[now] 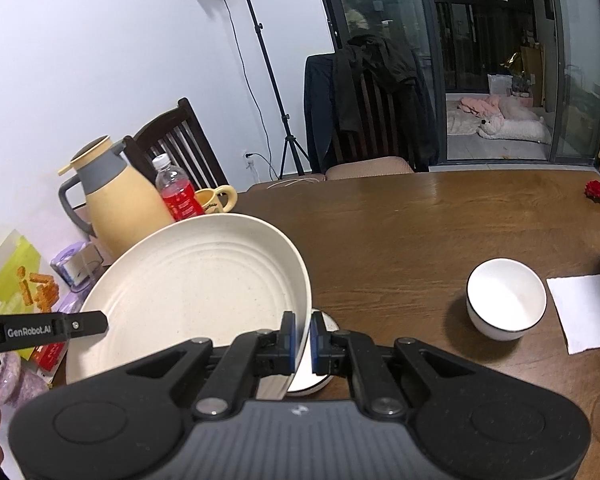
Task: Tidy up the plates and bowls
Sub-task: 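Carry the held plate past the yellow thermos toward the plate stack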
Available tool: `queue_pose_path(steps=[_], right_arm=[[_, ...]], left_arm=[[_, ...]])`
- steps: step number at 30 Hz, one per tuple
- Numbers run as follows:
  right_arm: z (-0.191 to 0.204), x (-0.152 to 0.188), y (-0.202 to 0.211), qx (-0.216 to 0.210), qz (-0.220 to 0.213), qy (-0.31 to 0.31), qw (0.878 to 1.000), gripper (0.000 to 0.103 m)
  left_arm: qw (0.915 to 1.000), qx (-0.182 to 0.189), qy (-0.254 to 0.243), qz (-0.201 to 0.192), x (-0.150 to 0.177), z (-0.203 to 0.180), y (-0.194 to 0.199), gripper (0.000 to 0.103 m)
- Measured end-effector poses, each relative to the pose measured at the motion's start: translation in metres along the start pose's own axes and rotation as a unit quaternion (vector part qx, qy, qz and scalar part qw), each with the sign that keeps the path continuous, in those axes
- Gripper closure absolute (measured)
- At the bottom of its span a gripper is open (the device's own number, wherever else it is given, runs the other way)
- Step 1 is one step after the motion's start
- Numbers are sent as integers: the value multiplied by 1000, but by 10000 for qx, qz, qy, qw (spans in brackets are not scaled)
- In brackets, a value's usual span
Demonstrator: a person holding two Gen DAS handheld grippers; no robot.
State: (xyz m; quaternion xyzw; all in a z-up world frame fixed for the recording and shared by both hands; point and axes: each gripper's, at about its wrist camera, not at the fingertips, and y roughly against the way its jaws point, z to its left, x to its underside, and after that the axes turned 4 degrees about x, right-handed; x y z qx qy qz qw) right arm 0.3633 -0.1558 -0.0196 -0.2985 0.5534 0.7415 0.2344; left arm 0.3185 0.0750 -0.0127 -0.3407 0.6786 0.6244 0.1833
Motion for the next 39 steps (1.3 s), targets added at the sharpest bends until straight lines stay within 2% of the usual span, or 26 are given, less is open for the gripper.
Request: queue_pose_path(steps=[20, 39], right_arm=[[60, 44, 28, -261, 20, 294, 9992, 96], [121, 79, 25, -640, 300, 834, 9940, 95]], left_arm=[[9995, -161, 262, -114, 41, 59, 51, 90], [9956, -531, 770, -105, 80, 122, 79, 90]])
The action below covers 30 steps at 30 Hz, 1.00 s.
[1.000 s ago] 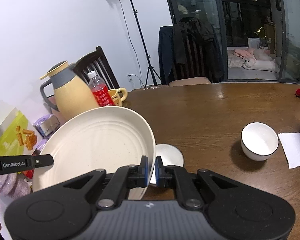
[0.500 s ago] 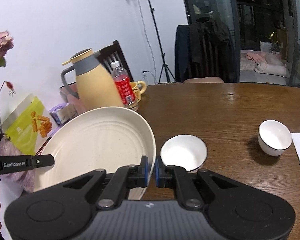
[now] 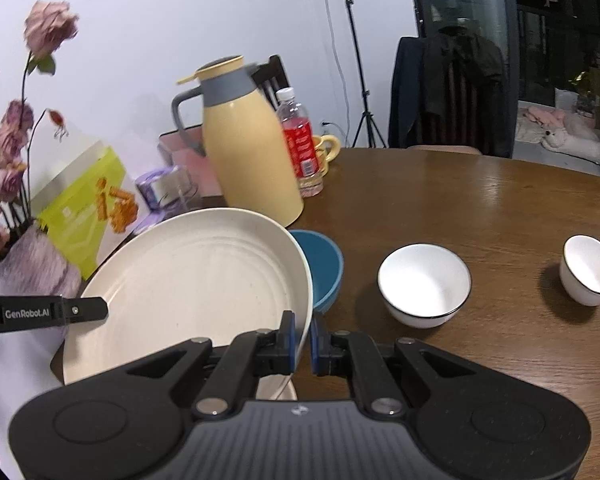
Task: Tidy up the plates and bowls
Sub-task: 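Carry the held plate past the yellow thermos toward the plate stack, then lower the held plate onto the cream plate stack with both grippers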
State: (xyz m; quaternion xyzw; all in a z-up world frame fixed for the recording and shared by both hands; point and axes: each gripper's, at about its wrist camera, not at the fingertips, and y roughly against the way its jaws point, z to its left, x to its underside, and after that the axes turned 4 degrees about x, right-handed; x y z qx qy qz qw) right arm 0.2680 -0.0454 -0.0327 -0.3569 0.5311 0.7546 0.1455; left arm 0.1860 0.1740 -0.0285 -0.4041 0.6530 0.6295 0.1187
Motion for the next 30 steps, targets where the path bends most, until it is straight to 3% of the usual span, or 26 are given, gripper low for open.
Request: queue_pose_path(steps=[30], right_arm=[[26, 42, -31, -147, 545, 412, 9976, 95]], left_arm=[[9986, -236, 321, 360, 48, 42, -24, 90]])
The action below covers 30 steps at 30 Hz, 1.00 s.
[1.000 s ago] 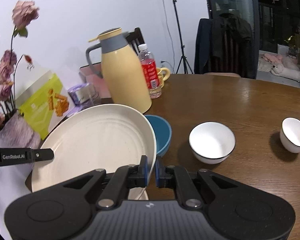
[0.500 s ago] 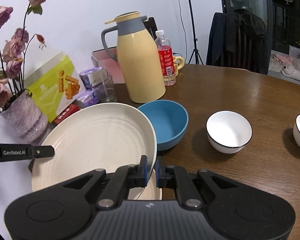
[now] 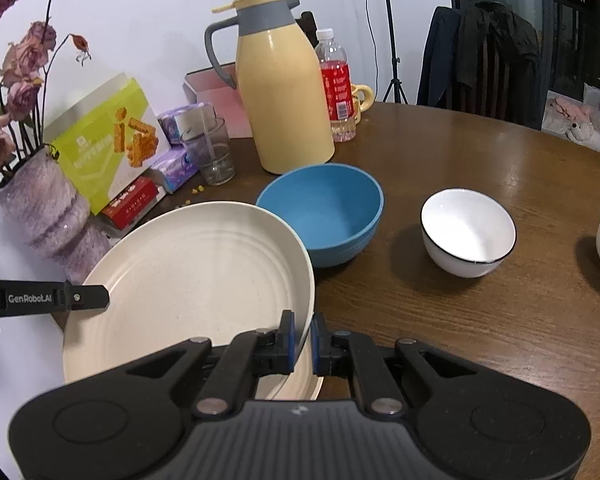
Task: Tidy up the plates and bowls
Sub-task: 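Lower the held plate onto the cream plate stack with both grippers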
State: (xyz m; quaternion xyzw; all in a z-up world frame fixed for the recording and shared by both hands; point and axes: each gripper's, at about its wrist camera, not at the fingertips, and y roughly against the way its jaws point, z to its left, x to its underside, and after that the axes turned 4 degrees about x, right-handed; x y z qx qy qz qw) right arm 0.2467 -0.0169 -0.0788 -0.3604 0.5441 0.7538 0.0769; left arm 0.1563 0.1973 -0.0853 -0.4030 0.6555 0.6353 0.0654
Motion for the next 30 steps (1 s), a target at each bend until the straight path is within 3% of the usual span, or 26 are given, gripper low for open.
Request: queue_pose_path(steps=[30], right_arm=[[7, 22, -51, 204, 438, 233, 9986, 94]], left_arm=[[9995, -104, -99, 296, 21, 11, -53, 90]])
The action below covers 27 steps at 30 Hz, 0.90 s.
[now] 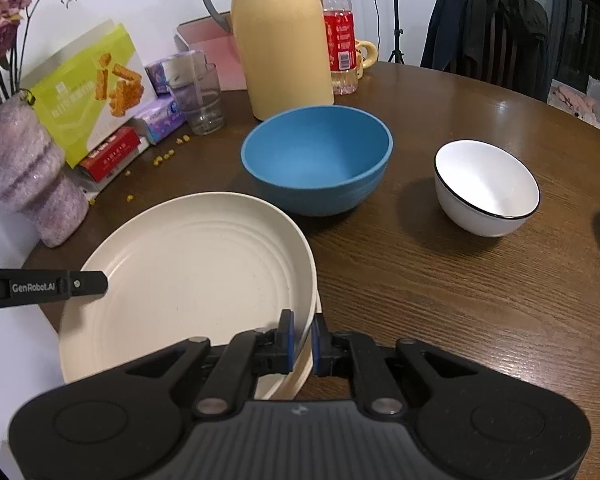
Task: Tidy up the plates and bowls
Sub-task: 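Lower the held plate onto the cream plate stack with both grippers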
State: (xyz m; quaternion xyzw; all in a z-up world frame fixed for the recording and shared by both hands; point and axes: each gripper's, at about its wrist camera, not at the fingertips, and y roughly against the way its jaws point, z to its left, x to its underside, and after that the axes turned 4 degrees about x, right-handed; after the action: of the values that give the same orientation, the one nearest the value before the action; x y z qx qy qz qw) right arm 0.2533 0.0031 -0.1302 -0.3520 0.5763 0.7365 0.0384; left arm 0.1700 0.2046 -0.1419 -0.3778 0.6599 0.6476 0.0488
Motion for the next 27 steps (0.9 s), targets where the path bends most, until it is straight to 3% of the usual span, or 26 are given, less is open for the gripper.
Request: queue_pose_path(steps=[16, 27], right_arm=[[1, 3, -19, 102, 55, 177, 9998, 94], [11, 6, -24, 237, 58, 477, 9986, 93]], left_arm=[[9998, -116, -130, 128, 5, -1, -19, 90], [9977, -369, -562, 52, 7, -9, -21, 90]])
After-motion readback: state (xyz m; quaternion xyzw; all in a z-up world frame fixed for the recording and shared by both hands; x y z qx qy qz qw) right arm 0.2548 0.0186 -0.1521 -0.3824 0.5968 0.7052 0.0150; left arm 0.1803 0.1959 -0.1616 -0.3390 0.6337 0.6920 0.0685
